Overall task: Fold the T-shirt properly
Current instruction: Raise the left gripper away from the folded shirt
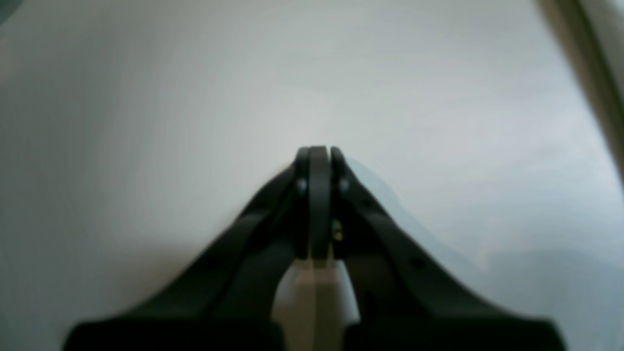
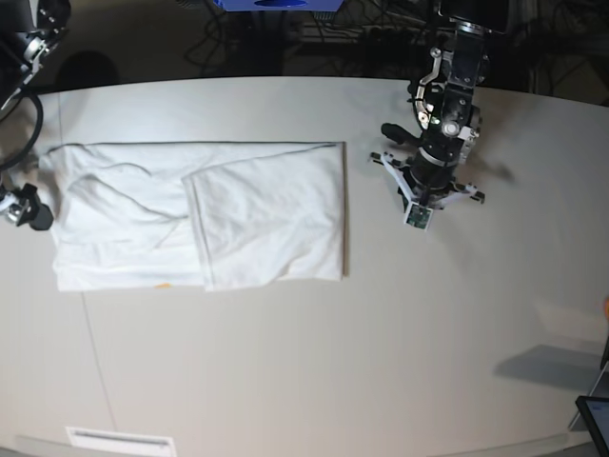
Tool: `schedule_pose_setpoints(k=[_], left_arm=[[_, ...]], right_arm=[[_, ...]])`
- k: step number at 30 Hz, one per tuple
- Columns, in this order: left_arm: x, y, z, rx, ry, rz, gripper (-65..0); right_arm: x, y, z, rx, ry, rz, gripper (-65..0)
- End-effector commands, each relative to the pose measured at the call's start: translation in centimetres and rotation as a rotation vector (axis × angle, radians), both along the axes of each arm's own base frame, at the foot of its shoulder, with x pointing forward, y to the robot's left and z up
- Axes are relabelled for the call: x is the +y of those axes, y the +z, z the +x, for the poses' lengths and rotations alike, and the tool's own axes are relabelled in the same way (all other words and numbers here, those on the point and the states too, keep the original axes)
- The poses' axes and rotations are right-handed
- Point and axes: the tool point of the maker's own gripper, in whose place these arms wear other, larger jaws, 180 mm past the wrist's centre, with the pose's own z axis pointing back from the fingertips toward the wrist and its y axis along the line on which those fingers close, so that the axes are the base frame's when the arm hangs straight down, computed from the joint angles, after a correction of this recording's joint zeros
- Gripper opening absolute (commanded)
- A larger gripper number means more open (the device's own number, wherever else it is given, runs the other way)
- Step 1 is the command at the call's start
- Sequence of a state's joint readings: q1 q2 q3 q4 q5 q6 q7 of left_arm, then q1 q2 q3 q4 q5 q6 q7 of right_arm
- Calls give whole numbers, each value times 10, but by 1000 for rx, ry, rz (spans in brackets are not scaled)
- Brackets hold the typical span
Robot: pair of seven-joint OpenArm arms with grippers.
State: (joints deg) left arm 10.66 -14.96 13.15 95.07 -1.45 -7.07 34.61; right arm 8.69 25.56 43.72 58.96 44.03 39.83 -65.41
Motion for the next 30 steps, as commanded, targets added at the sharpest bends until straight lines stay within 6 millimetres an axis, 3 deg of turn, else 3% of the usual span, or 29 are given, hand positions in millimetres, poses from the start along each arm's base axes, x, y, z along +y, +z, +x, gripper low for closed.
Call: schedule_pose_setpoints(k=[1, 2, 14, 19, 23, 30], left_arm=[[-6, 4, 3, -9, -18, -26, -650], [-17, 2, 2, 4, -40, -69, -650], [-44, 16, 4, 15, 0, -435, -650], [-49, 24, 13, -7, -6, -469, -650], [-49, 21, 16, 1, 3, -476, -650], [-66, 25, 22, -9, -11, -510, -650]], right_arm=[[-12, 21, 13, -65, -8, -27, -73], [-10, 20, 13, -63, -2, -28, -74], [16, -6, 7, 21, 66, 17, -75], [34, -17, 2, 56, 94, 51, -77], [48, -28, -5, 86, 110, 77, -77], [58, -37, -18, 111, 128, 76, -80]])
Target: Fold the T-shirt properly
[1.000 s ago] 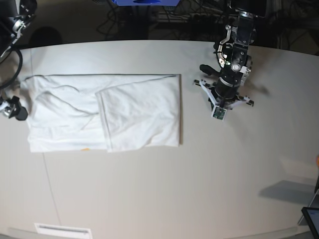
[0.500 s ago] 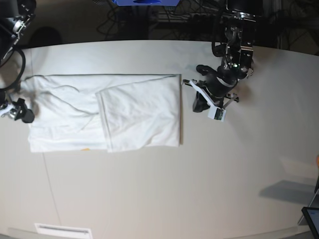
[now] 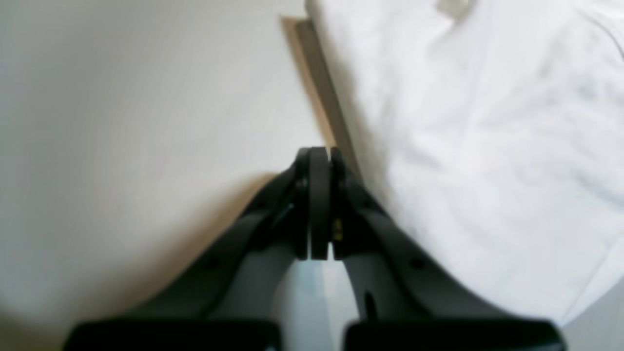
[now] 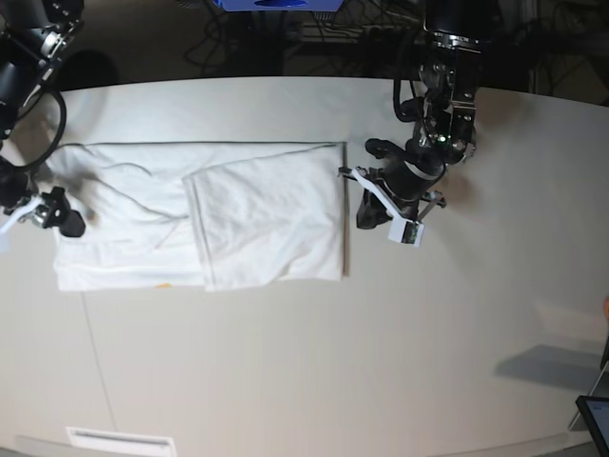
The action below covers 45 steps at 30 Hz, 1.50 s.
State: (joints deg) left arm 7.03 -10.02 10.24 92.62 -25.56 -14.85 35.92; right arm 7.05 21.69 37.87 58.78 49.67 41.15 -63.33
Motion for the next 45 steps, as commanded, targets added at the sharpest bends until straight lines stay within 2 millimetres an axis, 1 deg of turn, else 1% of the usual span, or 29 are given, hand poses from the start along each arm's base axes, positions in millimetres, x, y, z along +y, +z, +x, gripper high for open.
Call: schedule_pose_setpoints(k=[1, 4, 5, 6, 10, 14, 16, 17, 18, 20, 21, 22, 23, 24, 25, 26, 28, 30, 33, 35, 39, 40, 41, 45], left_arm=[[-3, 13, 8, -50, -5, -15, -650], [-12, 18, 14, -67, -26, -22, -650], [-14, 18, 13, -66, -33, -23, -650], [-16, 20, 15, -70, -36, -25, -650], [-21, 21, 16, -74, -26, -47, -650], [-26, 19, 18, -67, -25, -60, -650], [-28, 12, 19, -48, -19, -65, -650], [-27, 9, 19, -39, -16, -66, -650], [-27, 5, 19, -31, -14, -65, -650], [-27, 4, 18, -28, -17, -66, -650], [-29, 5, 18, -31, -29, -68, -650], [-32, 6, 17, -36, -51, -71, -650], [-36, 6, 15, -38, -74, -76, -650], [-39, 6, 14, -38, -93, -82, -650], [-43, 6, 13, -37, -103, -91, -650], [-47, 7, 13, -38, -107, -103, -650], [-49, 3, 11, -27, -113, -104, -650], [-52, -3, 9, -10, -110, -112, -650], [-62, -7, 11, 7, -105, -139, -650], [-67, -9, 11, 15, -104, -152, -650], [-75, -6, 17, 8, -105, -168, -650], [-79, -6, 17, 10, -115, -170, -650], [-86, -3, 19, 4, -139, -170, -650], [-106, -3, 18, 8, -198, -165, -650]], right_arm=[[6, -25, -28, 156, 68, -50, -96], [12, -21, -26, 142, 99, -76, -178], [13, -21, -27, 143, 105, -80, -194], [12, -21, -27, 144, 104, -79, -203], [12, -20, -26, 138, 100, -79, -202], [13, -20, -25, 136, 101, -79, -209], [13, -20, -25, 137, 103, -79, -218], [13, -20, -25, 137, 103, -79, -241], [13, -20, -25, 137, 103, -79, -290], [13, -21, -26, 140, 102, -76, -437], [13, -21, -26, 141, 102, -75, -515], [13, -21, -26, 141, 102, -75, -611], [13, -22, -27, 145, 105, -78, -650], [13, -22, -27, 147, 105, -78, -647], [12, -22, -27, 147, 105, -80, -622], [11, -20, -26, 144, 104, -83, -630], [10, -20, -26, 140, 101, -84, -650], [9, -19, -25, 139, 103, -95, -649], [3, -19, -26, 152, 103, -129, -649], [-2, -14, -23, 140, 104, -172, -649], [-12, -2, -19, 99, 106, -272, -649], [-13, 1, -18, 89, 106, -289, -649], [-15, 5, -15, 78, 105, -305, -649], [-21, 8, -12, 65, 97, -339, -649]])
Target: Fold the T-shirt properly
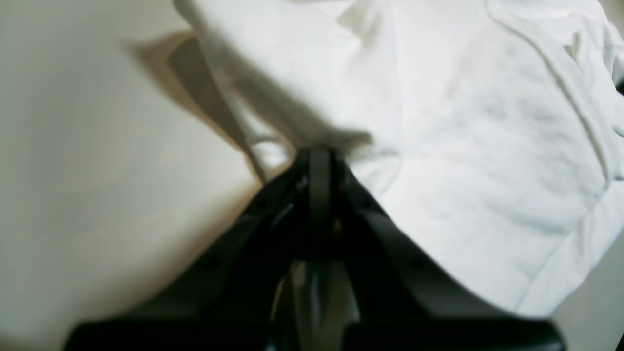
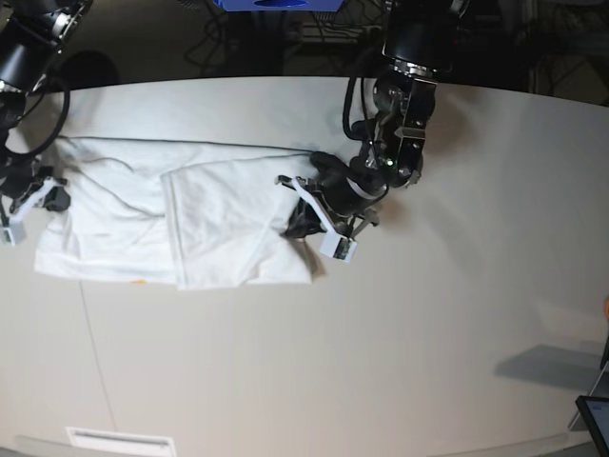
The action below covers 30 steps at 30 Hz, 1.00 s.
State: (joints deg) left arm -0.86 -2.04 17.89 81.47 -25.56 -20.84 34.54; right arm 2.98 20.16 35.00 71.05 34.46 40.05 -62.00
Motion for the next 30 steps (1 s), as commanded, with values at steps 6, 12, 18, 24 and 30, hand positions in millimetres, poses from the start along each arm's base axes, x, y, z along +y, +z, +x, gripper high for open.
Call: schedule_pose_setpoints(k=[6, 12, 18, 24, 30], left_arm=[[-17, 13, 5, -30, -15, -35, -650], [-11, 14, 7, -36, -9, -26, -650], [-5, 27, 11, -78, -12, -13, -650], [-5, 30, 18, -88, -11, -11, -650], [-6, 34, 19, -98, -12, -15, -650]], right_arm=[[-30, 24, 14, -56, -7, -120, -649], [-44, 55, 21, -105, 24, -277, -649], [-51, 67, 22, -102, 39, -385, -649], [-40, 75, 21, -119, 61, -446, -649], [-35, 97, 23, -155, 75, -500, -649]])
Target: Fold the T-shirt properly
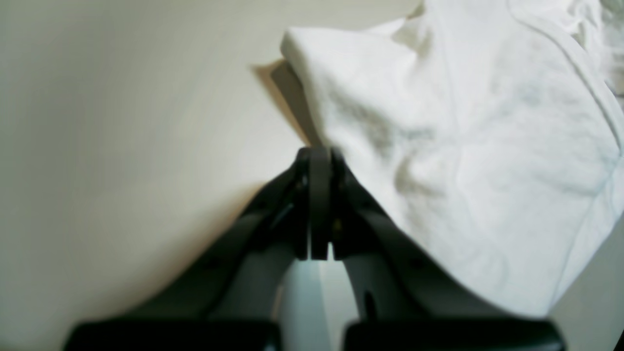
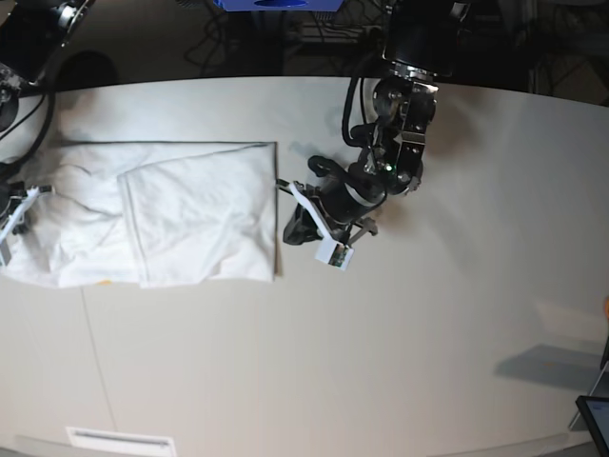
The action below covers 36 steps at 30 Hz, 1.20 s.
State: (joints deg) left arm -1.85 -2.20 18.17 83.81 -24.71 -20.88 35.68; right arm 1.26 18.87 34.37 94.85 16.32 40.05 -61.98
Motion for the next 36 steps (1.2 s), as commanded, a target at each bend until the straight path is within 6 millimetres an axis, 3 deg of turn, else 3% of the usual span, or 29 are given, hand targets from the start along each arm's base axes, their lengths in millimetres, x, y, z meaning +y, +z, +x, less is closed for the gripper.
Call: schedule_pose_setpoints(k=[1, 8, 15, 21, 28, 36], left_arm=[[-4, 19, 11, -55, 3, -33, -650], [6, 12, 7, -46, 3, -5, -650], [31, 6, 12, -31, 65, 44, -650], [31, 5, 11, -29, 66, 43, -650], [25, 6, 13, -30, 58, 37, -650], [3, 10, 14, -6, 43, 0, -650]], right_arm=[[-5, 26, 12, -75, 12, -36, -650], [-3, 48, 12, -99, 26, -98, -650], [34, 55, 18, -118, 136, -131, -650], [49, 65, 22, -163, 120, -119, -650], [50, 70, 22, -174, 118, -124, -650], [47, 71, 22, -176, 113, -127, -650]])
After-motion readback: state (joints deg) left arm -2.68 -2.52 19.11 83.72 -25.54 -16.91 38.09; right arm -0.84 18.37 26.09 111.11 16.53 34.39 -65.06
